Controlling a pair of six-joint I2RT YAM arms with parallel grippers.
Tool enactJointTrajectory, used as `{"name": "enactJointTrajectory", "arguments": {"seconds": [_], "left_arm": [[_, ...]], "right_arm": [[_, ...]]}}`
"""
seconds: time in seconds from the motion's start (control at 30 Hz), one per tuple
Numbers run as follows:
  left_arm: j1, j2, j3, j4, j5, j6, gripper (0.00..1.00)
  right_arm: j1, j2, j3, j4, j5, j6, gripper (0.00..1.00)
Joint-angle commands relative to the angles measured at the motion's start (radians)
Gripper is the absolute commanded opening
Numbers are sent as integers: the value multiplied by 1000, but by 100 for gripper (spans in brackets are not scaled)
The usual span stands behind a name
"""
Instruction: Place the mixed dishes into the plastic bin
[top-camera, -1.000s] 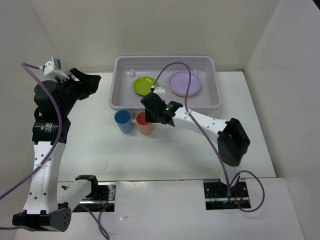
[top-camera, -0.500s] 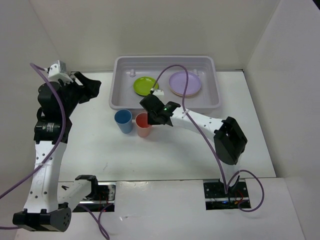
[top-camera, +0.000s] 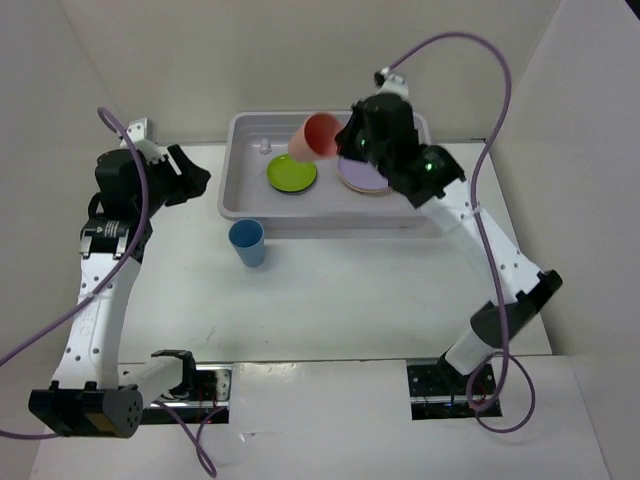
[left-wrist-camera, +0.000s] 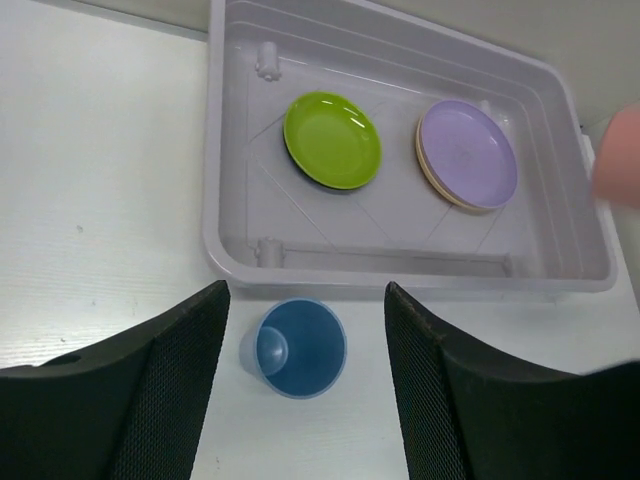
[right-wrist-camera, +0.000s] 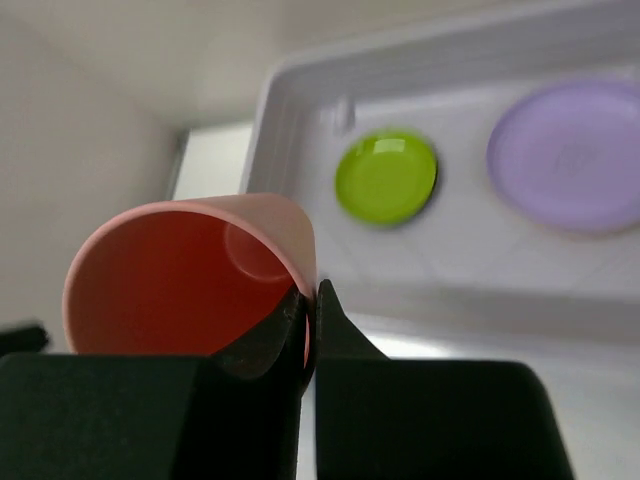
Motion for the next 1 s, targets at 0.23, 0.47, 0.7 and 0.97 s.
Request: {"name": "enactJointTrajectory", "arguments": {"seconds": [0.23, 0.47, 0.7, 0.97], "left_arm": [[7, 226, 54, -123, 58, 152, 61], [-2, 235, -3, -101, 58, 152, 61], [-2, 295, -33, -89, 67, 161, 61], [-2, 341, -33, -78, 98, 181, 57]], "right_arm": [[-183, 511, 499, -173, -102, -144, 0], [-202, 592, 481, -182, -83, -144, 0], [-247, 583, 386, -228, -83, -144, 0], [-294, 485, 145, -167, -125, -144, 0]]}}
